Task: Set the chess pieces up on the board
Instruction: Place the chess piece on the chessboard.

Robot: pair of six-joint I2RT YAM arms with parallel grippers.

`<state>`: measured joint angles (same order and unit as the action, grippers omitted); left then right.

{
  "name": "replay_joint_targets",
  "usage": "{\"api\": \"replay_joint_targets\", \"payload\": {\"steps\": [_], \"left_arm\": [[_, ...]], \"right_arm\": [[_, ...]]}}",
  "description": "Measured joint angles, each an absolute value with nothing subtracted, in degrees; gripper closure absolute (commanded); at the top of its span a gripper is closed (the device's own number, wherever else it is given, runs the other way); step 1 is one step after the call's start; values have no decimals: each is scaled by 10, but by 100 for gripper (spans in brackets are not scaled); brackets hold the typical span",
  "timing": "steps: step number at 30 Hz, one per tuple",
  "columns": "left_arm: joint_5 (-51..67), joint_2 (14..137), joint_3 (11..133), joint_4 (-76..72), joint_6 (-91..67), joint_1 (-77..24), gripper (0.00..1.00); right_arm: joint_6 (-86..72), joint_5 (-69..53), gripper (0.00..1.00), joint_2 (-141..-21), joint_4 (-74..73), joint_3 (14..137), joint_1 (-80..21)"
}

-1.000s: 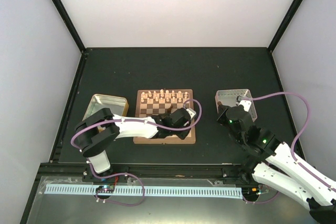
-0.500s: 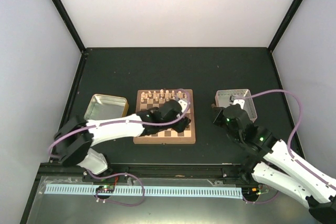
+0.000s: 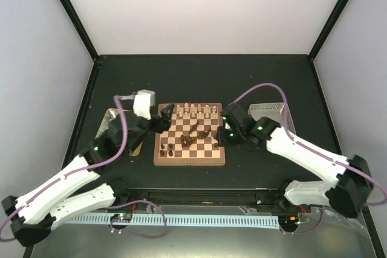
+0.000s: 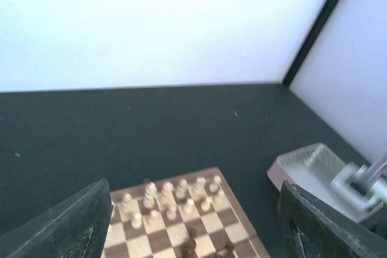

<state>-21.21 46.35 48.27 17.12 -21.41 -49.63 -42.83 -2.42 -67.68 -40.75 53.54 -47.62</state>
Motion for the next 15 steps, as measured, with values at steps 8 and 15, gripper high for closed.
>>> {"api": "replay_joint_targets", "payload": {"steps": [8,15], "left_arm": [[-267,367,485,218,-154,-471,19],[-291,363,484,241,-133,-461,19]], "right_arm": [[-380,-55,99,-865,-488,643,-529],[-364,-48,99,-957,-545,707,-544]]}}
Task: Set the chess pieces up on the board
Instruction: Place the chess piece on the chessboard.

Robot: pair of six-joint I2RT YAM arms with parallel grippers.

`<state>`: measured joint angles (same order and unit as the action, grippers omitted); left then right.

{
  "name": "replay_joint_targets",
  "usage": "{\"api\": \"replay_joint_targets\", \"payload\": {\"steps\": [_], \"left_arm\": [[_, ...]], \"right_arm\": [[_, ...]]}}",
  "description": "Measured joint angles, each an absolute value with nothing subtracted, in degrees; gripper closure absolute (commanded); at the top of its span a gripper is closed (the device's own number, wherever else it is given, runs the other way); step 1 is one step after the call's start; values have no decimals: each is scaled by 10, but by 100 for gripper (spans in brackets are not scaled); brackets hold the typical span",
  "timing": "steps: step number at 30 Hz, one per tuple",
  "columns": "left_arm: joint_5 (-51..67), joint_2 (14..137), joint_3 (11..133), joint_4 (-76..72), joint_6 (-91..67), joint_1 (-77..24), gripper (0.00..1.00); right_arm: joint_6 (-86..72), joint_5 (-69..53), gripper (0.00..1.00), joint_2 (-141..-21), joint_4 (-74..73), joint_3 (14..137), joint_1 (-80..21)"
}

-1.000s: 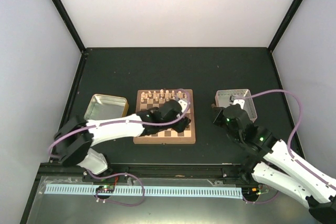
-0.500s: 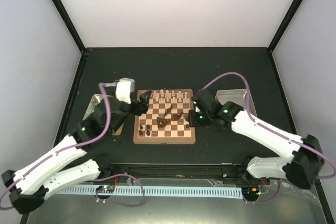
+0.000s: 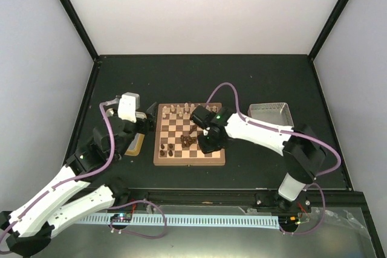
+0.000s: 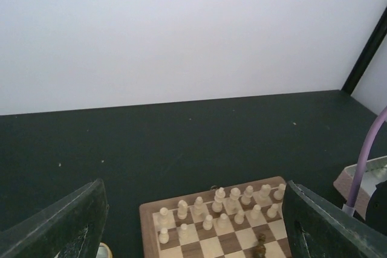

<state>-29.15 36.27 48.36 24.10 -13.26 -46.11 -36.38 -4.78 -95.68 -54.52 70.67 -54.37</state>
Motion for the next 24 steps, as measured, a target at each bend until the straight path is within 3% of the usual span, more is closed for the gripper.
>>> {"api": "replay_joint_targets", "payload": {"steps": [9,19,24], "left_arm": [[-307,341,476,249,-128,-453,19],[-307,339,474,253,-129,-449,19],[-307,339,474,253,-129,-446,19]], "right_arm": [[-356,-36,97,-1015,-595,742,-547],[-333,-36,86,-1026,-606,744,-547],[-329,-42,88,-1026,-595,744,-547]]}}
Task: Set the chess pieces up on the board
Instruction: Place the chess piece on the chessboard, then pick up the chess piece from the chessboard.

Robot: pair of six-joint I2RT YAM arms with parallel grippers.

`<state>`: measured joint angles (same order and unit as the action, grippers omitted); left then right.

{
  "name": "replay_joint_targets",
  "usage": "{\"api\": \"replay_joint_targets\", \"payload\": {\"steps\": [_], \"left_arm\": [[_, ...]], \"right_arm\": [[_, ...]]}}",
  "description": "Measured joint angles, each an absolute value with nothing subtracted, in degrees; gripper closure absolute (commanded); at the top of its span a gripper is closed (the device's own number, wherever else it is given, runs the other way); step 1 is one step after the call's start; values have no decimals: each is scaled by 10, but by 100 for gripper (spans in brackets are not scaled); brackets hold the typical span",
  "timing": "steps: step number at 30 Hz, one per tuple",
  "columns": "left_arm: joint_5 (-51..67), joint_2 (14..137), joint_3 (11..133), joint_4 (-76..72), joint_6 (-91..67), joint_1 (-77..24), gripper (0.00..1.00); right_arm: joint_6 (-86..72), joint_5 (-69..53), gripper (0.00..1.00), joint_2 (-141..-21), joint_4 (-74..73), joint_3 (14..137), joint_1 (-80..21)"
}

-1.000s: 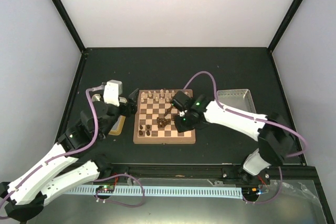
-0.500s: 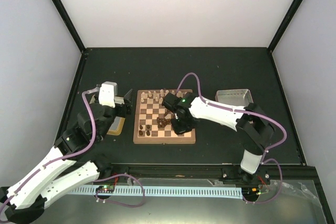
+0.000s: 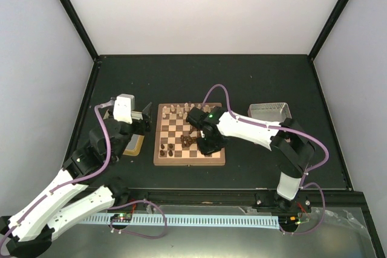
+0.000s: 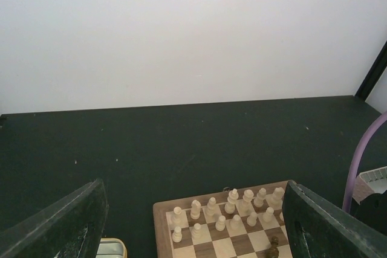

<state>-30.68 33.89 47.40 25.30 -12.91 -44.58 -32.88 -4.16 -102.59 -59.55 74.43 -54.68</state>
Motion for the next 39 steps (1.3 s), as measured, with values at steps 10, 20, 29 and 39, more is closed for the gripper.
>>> {"api": "replay_joint_targets", "payload": {"steps": [10,20,29,39], "left_arm": [[-307,343,474,254,-130,-443,19],[-306,352,473,257,-135,-442,18],[-290,369,473,257,-140,-440,17],[-268,390,473,257,-143,-436,20]], "right_arm": [[-329,-52,80,-1026,-583,744,-547],[-347,-32,67,-1006,-576,745,-547],[-421,25,65,-925,-484,729,-513],[-472,64,75,-996,-436,730,-494]]}}
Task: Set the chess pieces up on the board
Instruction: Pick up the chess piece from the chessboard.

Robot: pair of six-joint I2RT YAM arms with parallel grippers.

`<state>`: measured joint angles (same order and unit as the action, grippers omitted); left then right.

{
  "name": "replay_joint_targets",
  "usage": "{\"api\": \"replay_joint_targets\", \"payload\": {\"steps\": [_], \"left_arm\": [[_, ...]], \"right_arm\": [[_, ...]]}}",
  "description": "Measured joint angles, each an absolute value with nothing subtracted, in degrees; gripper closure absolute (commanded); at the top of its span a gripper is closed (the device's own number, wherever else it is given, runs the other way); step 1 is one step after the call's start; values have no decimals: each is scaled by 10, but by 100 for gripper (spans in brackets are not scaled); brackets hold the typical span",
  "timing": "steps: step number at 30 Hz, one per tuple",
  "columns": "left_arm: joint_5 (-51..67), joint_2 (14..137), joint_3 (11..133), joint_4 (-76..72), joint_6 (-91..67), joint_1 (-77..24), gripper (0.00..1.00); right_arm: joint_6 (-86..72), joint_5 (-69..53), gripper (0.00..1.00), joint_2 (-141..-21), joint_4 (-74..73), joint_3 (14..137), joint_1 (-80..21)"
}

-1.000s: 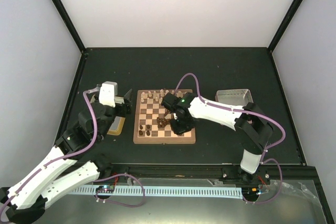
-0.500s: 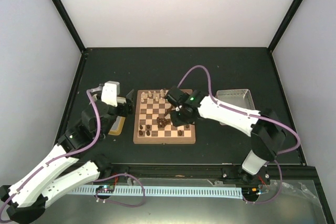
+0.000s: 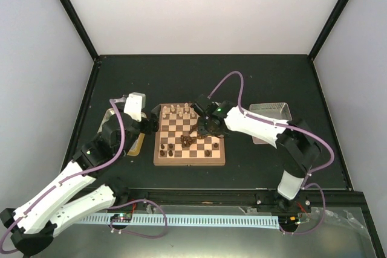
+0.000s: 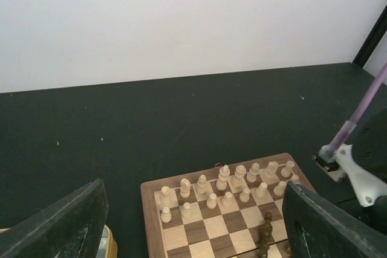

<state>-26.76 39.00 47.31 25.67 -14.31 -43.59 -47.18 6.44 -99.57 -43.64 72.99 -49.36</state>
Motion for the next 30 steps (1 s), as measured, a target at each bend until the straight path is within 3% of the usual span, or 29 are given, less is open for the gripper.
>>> {"api": "replay_joint_targets", "payload": {"steps": [18,30], "left_arm": [[-253,407,473,257,-151,-430,24],[-244,418,473,257,-152,-423,24]], "right_arm": [[-506,96,81,-1060,-414,737,-491],[-515,104,78,-1072,-406,737,-481]]}}
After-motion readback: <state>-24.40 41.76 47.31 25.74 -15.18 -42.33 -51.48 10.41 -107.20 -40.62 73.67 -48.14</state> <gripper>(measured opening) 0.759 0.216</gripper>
